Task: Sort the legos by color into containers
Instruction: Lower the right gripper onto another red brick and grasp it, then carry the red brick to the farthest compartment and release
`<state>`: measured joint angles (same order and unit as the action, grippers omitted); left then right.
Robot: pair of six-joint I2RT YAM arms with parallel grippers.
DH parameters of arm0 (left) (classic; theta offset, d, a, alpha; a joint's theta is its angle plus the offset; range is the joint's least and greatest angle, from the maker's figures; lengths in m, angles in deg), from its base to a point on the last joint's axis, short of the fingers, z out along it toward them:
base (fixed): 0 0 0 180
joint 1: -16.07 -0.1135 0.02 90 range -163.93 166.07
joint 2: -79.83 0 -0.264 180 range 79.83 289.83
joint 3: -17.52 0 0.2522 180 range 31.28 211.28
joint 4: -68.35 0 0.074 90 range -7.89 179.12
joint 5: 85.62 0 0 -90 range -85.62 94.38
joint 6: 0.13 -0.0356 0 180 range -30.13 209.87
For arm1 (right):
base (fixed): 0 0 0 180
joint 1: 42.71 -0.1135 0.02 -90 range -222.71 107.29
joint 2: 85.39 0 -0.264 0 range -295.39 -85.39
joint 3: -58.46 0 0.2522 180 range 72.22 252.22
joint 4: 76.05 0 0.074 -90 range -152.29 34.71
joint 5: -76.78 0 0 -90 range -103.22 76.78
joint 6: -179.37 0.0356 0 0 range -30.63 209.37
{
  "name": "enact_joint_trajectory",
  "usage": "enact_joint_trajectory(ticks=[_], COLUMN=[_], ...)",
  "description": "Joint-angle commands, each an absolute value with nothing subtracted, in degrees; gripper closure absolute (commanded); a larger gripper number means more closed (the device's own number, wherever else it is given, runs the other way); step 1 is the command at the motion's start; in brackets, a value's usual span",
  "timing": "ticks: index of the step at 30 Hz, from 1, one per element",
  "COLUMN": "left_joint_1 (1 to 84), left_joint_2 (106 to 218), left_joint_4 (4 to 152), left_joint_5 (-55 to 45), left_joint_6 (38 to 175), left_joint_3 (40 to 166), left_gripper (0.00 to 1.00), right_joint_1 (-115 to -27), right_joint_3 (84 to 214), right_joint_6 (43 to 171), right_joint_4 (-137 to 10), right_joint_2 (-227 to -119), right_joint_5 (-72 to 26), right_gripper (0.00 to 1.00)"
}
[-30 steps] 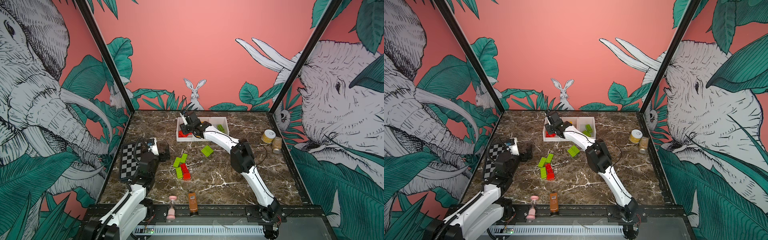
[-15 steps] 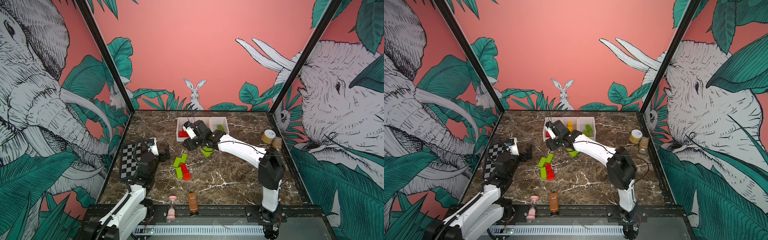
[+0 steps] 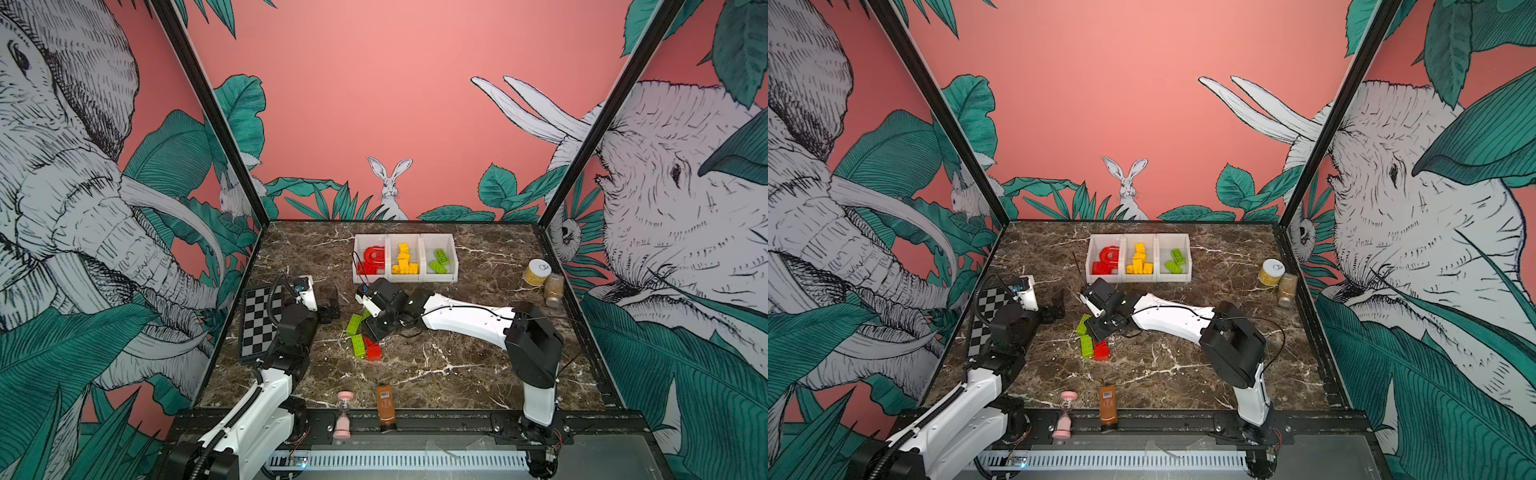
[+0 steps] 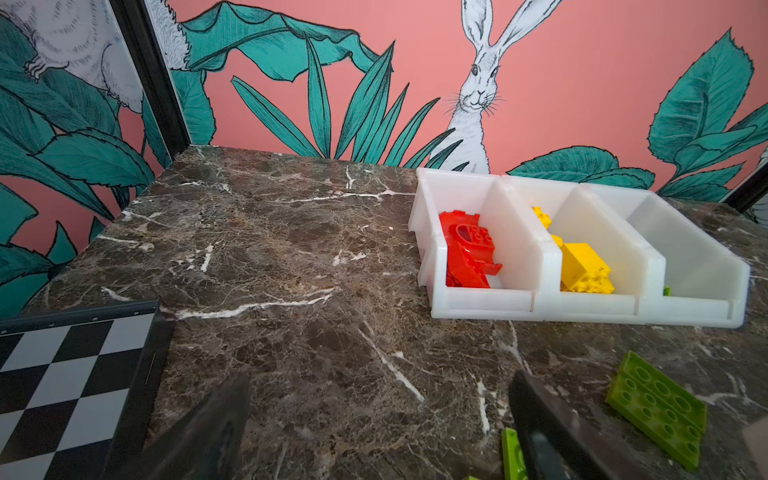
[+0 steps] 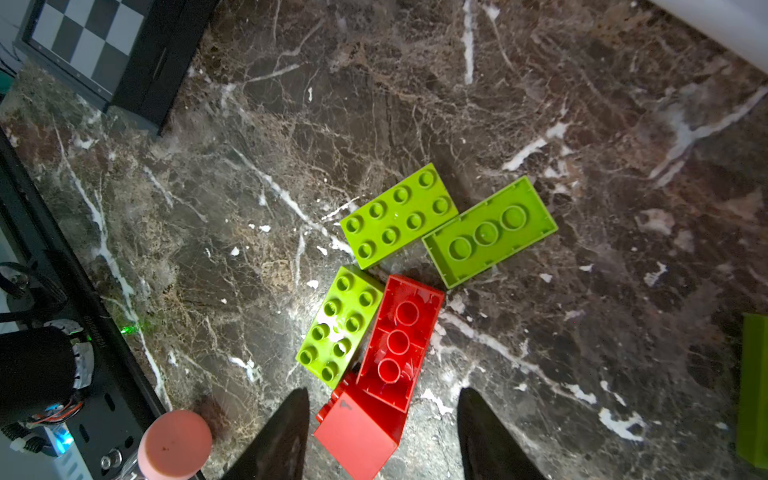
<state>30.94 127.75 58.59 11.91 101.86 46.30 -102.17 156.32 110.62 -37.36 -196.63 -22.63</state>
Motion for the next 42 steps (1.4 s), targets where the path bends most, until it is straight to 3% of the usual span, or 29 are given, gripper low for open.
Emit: enact_joint_trajectory(ticks=[1,15,29,42], left_joint_1=[31.18,31.18,31.21,31.18], left_joint_2=[127.27,127.11,126.18,127.51], left_joint_4=[58.02,58.20,58.60,57.73], left_joint_5=[12.29,12.39,12.34,12.12], left_joint_6=[101.74,101.71,101.82,102.13], left_joint_3=[45.87,45.87,45.87,45.87], left_gripper=[0.02,0.02,0.02,0.02], right_joint_1=[-102.82,-103.23,-102.52,-101.82], right_joint_3=[157.99,160.09,158.29,154.45], right_joint_6=[110.66,108.82,108.93,110.21], right_joint_4=[-37.52,-36.43,-37.22,-41.92], right_joint_2=[-199.31,-205.34,-206.85,-201.52], right_joint_5=[-21.11,-19.29,-16.21,-14.98], right_gripper=[0.43,0.47,0.63,0.75])
